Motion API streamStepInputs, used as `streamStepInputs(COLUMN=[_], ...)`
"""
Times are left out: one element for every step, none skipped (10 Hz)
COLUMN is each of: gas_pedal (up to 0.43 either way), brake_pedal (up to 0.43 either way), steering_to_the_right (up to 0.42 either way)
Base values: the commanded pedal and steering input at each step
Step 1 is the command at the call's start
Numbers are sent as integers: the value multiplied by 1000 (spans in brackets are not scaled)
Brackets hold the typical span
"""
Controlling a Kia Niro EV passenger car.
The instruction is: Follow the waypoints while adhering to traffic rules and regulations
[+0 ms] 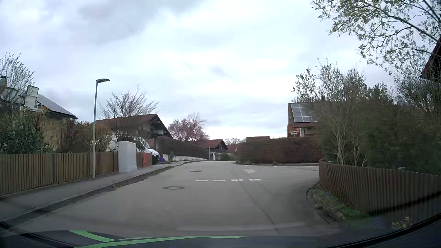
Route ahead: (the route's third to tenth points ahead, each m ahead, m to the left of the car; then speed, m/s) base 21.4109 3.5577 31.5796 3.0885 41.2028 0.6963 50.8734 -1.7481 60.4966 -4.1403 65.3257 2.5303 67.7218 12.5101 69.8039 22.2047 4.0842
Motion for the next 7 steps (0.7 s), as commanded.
streamStepInputs(gas_pedal=[0,0,0,0,0,0,0], brake_pedal=[0,0,0,0,0,0,0], steering_to_the_right=[22,20,18,15,15,14,14])
